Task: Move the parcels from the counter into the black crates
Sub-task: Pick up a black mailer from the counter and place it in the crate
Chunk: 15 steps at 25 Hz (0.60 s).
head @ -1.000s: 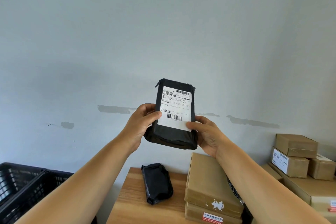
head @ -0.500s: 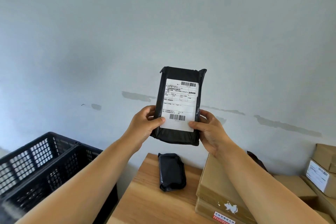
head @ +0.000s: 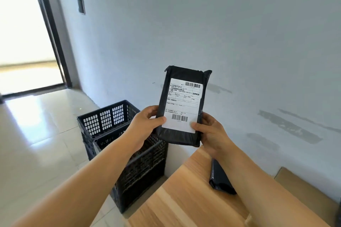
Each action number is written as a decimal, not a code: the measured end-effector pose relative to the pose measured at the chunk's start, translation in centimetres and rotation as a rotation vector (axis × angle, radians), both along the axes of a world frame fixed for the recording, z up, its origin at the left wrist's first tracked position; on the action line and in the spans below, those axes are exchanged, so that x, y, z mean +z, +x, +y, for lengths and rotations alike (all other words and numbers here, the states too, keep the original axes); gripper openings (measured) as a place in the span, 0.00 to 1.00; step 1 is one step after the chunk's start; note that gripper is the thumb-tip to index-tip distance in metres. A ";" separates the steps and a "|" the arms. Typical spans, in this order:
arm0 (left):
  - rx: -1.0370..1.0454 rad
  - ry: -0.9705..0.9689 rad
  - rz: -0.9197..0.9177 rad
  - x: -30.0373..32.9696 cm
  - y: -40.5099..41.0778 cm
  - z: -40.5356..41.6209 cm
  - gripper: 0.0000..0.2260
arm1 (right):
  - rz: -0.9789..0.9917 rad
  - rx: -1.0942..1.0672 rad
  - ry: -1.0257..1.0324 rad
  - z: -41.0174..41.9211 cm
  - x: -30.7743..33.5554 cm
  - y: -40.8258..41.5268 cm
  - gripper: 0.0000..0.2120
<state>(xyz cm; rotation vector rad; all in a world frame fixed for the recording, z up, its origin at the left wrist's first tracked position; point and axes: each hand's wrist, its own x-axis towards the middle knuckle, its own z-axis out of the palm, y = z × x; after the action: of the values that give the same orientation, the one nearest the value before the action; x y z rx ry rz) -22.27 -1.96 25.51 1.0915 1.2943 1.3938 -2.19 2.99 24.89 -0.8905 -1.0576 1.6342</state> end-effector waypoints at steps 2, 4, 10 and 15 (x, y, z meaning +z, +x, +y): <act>0.036 -0.014 -0.011 -0.9 -3.3 -0.2 0.15 | -0.004 0.035 -0.022 0.4 -0.6 -3.4 0.23; 0.059 -0.027 -0.032 -1.6 -6.6 -0.2 0.15 | -0.007 0.057 -0.041 0.8 -1.0 -6.9 0.23; 0.099 -0.060 -0.067 -3.3 -20.1 -0.2 0.13 | 0.000 0.100 -0.131 1.3 -2.7 -20.9 0.20; 0.129 -0.121 -0.026 -4.4 -31.8 -0.1 0.12 | 0.023 0.126 -0.199 2.1 -4.9 -33.3 0.20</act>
<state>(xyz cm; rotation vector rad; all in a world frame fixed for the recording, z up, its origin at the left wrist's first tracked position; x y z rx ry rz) -54.05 -2.08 21.15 0.9193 1.4321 1.3999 -35.50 5.06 19.98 -0.9478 -0.9632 1.8758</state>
